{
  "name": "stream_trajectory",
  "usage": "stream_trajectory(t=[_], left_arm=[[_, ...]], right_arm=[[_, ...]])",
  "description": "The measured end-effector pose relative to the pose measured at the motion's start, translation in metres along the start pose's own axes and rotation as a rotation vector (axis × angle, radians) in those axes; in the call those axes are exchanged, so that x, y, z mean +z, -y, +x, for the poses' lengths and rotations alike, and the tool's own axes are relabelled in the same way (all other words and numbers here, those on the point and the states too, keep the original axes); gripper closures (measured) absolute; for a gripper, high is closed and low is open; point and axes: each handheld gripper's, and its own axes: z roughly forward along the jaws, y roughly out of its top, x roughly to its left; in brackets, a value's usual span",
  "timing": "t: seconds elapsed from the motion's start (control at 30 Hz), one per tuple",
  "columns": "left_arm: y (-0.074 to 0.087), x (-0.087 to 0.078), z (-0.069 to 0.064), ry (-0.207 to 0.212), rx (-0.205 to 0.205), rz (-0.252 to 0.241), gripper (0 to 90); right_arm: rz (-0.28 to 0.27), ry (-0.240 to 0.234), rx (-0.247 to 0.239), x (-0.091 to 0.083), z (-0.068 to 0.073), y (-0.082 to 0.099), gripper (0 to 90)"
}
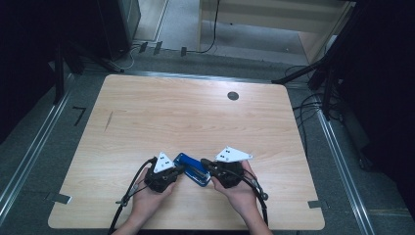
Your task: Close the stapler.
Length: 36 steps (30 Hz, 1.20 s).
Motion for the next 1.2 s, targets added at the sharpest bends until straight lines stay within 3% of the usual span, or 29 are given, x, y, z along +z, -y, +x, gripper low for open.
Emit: stream_trajectory(t=[0.13, 0.47, 0.57, 0.67, 0.97, 1.07, 1.2], left_arm=[[0.000, 0.000, 0.000, 0.003, -0.002, 0.000, 90.0], [0.000, 0.000, 0.000, 0.001, 0.003, 0.006, 90.0], [0.000, 0.000, 0.000, -0.001, 0.002, 0.006, 90.0], [0.000, 0.000, -0.001, -0.002, 0.005, 0.007, 90.0], [0.000, 0.000, 0.000, 0.001, 0.003, 0.006, 90.0], [0.000, 0.000, 0.000, 0.001, 0.003, 0.005, 90.0], [0.000, 0.000, -0.001, 0.001, 0.006, 0.002, 90.0]], right_arm=[[0.031, -0.003, 0.006, 0.003, 0.000, 0.010, 90.0], [0.027, 0.000, 0.004, 0.002, 0.005, 0.021, 90.0], [0.005, -0.015, 0.031, 0.002, 0.004, 0.027, 90.0], [0.026, -0.005, 0.027, 0.002, 0.005, 0.028, 90.0], [-0.006, 0.007, 0.063, 0.000, 0.002, 0.031, 90.0], [-0.045, -0.015, 0.079, -0.003, 0.003, 0.029, 90.0], [-0.045, 0.001, 0.079, -0.002, 0.004, 0.028, 90.0]])
